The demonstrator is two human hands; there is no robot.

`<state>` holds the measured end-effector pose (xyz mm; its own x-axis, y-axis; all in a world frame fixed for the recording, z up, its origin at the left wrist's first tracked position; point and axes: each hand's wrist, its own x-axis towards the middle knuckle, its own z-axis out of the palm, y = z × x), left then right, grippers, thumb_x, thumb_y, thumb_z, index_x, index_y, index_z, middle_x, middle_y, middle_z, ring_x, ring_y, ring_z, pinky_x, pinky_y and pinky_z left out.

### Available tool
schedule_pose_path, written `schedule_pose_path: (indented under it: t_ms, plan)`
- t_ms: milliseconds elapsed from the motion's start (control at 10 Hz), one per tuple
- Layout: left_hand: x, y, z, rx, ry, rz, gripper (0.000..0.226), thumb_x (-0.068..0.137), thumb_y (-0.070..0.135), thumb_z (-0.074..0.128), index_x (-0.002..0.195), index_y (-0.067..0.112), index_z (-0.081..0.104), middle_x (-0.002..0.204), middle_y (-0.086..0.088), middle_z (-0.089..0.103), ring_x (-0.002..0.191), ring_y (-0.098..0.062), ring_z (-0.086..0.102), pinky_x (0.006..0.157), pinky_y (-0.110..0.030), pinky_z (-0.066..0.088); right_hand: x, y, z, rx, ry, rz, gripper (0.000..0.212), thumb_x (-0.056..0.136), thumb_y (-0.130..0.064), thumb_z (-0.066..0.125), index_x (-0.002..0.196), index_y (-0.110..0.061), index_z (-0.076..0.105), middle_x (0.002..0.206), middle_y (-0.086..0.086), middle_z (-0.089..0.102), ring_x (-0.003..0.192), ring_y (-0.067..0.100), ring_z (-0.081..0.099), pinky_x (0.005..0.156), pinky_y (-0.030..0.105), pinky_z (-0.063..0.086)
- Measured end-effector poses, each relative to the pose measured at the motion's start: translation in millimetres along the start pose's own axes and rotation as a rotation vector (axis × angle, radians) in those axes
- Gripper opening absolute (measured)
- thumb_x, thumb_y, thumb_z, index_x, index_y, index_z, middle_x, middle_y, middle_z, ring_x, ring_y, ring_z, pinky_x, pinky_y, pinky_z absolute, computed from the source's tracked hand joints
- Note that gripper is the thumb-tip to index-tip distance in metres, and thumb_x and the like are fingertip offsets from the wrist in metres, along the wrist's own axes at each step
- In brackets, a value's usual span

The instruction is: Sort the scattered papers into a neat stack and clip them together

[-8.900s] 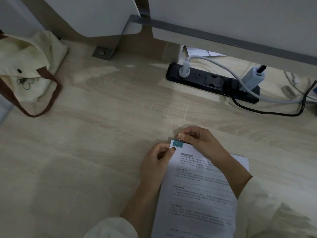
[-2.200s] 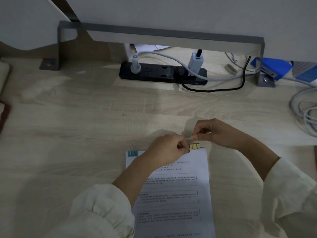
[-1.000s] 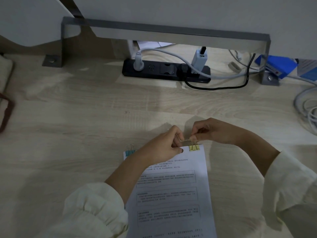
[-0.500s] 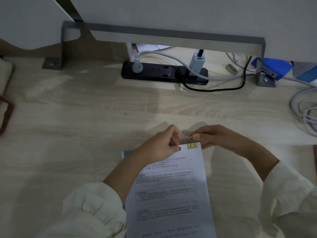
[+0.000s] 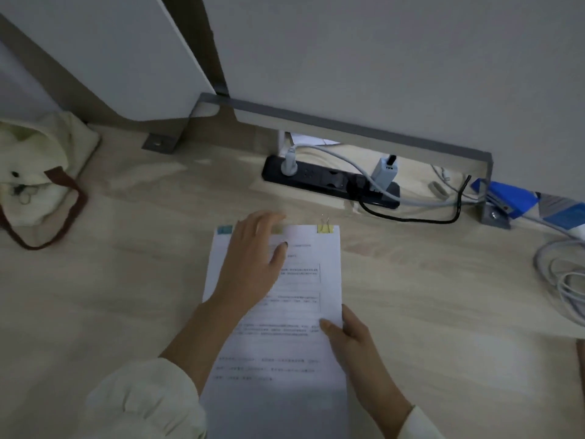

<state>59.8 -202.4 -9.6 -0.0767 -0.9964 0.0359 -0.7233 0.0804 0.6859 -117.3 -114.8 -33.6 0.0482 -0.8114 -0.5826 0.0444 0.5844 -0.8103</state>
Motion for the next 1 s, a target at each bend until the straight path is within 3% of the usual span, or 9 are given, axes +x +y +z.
schedule_pose_path:
  t_ms: [100,200,300,400,500,600,800,1000]
  plan:
    - [-29.1,-36.1,-21.3,0.093,0.108,-0.149,0.045,0.091,0.032,0.043,0.132,0.016,0.044,0.142,-0.006,0.040,0.133,-0.025,0.034,0.111,-0.049,0.030,29.6,-15.8,50.0,0.082,-0.055,-0.008,0.034,0.091,-0.001,0.049,0.123,-0.010,0.056,0.118,0.012,0.067,0.104,0.030,0.065,0.093,0.050,0.050]
    - [-66.2,-72.4,-33.4,0.197,0.155,-0.327,0.061,0.087,0.051,0.023,0.138,0.022,0.039,0.150,-0.004,0.033,0.141,-0.024,0.022,0.116,-0.050,0.019,57.7,-23.5,97.6,0.170,-0.172,0.004,0.034,0.091,-0.006,0.052,0.124,-0.014,0.055,0.122,0.011,0.065,0.108,0.031,0.064,0.095,0.052,0.049]
    - [-98.8,-110.3,-33.9,0.321,0.137,-0.532,0.073,0.081,0.064,0.012,0.145,0.030,0.024,0.157,-0.005,0.017,0.146,-0.026,0.008,0.117,-0.050,0.005,74.6,-22.4,137.5,0.073,-0.210,-0.086,0.037,0.089,-0.004,0.056,0.120,-0.025,0.051,0.118,0.004,0.063,0.111,0.027,0.060,0.092,0.041,0.052]
    - [-117.3,-142.7,-31.0,0.457,0.069,-0.588,0.072,0.086,0.066,0.006,0.146,0.027,0.021,0.155,-0.012,0.021,0.144,-0.031,0.012,0.114,-0.058,0.014,82.2,-16.1,161.2,-0.436,-0.013,-0.358,0.052,0.089,-0.011,0.055,0.133,-0.026,0.032,0.125,0.001,0.044,0.123,0.020,0.041,0.097,0.033,0.042]
    - [-115.9,-163.0,-36.3,0.507,0.103,-0.588,0.070,0.088,0.064,0.007,0.146,0.028,0.021,0.155,-0.011,0.022,0.143,-0.030,0.014,0.112,-0.060,0.011,91.0,5.0,167.2,-1.078,-0.072,-0.605,0.067,0.092,-0.048,0.039,0.148,-0.021,0.014,0.157,0.008,0.008,0.145,0.020,0.002,0.119,0.033,0.000]
    - [-107.1,-175.9,-42.4,0.526,0.157,-0.574,0.067,0.088,0.063,0.009,0.145,0.030,0.022,0.155,-0.009,0.021,0.144,-0.029,0.015,0.112,-0.060,0.006,101.6,19.8,171.5,-1.277,-0.102,-0.711,0.070,0.087,-0.064,0.008,0.147,-0.029,0.003,0.155,0.004,-0.007,0.144,0.019,-0.011,0.114,0.028,-0.020]
    - [-99.3,-189.7,-48.8,0.544,0.146,-0.569,0.070,0.087,0.064,0.007,0.146,0.030,0.022,0.156,-0.008,0.019,0.145,-0.029,0.012,0.113,-0.059,0.005,113.2,19.2,181.2,-1.370,-0.086,-0.705,0.069,0.086,-0.064,0.002,0.145,-0.030,-0.006,0.151,0.001,-0.016,0.142,0.019,-0.015,0.111,0.030,-0.023]
    - [-98.4,-192.0,-54.0,0.512,0.124,-0.569,0.078,0.083,0.069,-0.003,0.146,0.028,0.013,0.157,-0.007,0.015,0.145,-0.027,0.009,0.114,-0.057,0.004,107.4,-0.8,169.1,-1.269,-0.277,-0.587,0.074,0.081,-0.062,0.002,0.146,-0.028,-0.007,0.151,-0.007,-0.017,0.142,0.012,-0.018,0.112,0.026,-0.019]
